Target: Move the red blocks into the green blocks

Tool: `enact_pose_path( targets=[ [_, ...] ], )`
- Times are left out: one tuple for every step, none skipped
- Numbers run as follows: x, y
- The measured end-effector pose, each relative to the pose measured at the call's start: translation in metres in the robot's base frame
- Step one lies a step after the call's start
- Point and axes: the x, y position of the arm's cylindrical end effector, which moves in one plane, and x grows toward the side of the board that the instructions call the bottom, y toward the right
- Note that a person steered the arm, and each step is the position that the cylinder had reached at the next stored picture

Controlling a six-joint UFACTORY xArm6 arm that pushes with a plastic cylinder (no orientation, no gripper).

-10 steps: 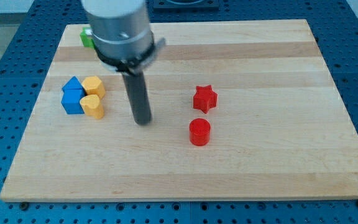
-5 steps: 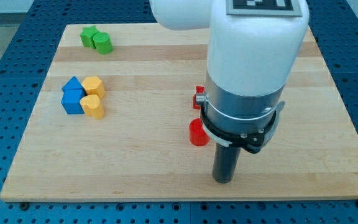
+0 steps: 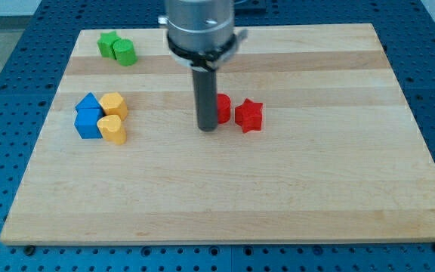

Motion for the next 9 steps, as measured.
enact_pose_path(
  targets=[
    [-0.025, -0.023],
    [0.019, -0.016],
    [0.09, 0.021],
    [0.085, 0.111],
    [0.038, 0.14],
    [0.035, 0.136],
    [0.008, 0.135],
    [0.007, 0.116],
    [0.007, 0.086]
  ],
)
